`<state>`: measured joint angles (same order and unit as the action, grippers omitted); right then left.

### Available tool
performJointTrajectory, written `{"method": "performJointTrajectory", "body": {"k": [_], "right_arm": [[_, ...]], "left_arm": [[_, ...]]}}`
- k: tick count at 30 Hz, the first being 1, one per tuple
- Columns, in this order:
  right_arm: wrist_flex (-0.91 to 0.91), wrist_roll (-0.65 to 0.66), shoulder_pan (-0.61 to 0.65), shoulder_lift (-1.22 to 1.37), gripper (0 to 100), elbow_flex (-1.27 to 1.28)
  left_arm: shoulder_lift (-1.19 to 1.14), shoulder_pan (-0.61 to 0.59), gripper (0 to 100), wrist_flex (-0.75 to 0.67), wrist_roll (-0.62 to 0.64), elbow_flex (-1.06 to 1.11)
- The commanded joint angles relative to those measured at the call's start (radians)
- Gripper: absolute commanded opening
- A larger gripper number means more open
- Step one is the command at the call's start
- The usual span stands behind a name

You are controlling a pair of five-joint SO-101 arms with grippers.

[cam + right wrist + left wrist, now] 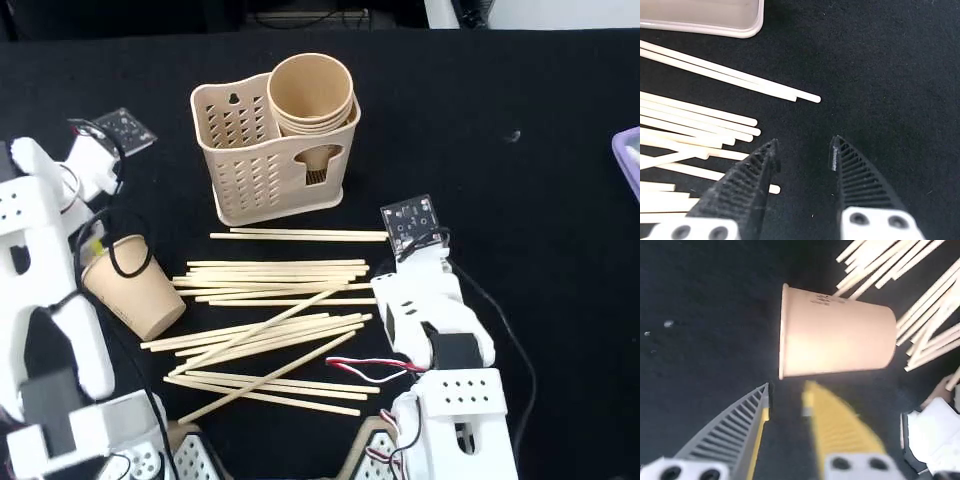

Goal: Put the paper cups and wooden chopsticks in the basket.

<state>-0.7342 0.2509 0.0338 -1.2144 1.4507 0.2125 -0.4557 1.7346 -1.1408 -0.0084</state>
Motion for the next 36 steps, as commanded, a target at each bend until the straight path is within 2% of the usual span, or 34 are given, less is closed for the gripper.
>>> {"method": "performJointTrajectory", "body": {"k": [1,4,7,13,19,25,27,31,36], "right_arm": [[0.026,0.0,-0.005,-0.022,17.7,-0.002],[0.026,0.0,-0.005,-0.021,17.7,-0.002],[0.026,0.0,-0.005,-0.021,17.7,-0.002],[0.026,0.0,-0.005,-0.024,17.7,-0.002],[0.026,0.0,-0.005,-0.022,17.7,-0.002],[0.026,0.0,-0.005,-0.022,17.7,-0.002],[0.026,0.0,-0.005,-0.022,17.7,-0.002],[0.026,0.002,-0.005,-0.022,17.7,-0.002],[0.026,0.002,-0.005,-0.022,17.7,-0.002]], "left_arm": [[-0.114,-0.039,28,-0.075,0.002,-0.025],[-0.238,-0.061,26,-0.074,-0.054,-0.12],[-0.354,-0.074,26,0.005,-0.121,-0.271],[-0.516,-0.074,26,0.025,-0.14,-0.387],[-0.554,-0.067,26,0.025,-0.195,-0.326],[-0.549,-0.062,25,0.025,-0.199,-0.255],[-0.522,-0.064,21,0.026,-0.199,-0.222],[-0.43,-0.048,6,0.026,-0.199,-0.137],[-0.281,-0.028,6,0.026,-0.184,-0.035]]}}
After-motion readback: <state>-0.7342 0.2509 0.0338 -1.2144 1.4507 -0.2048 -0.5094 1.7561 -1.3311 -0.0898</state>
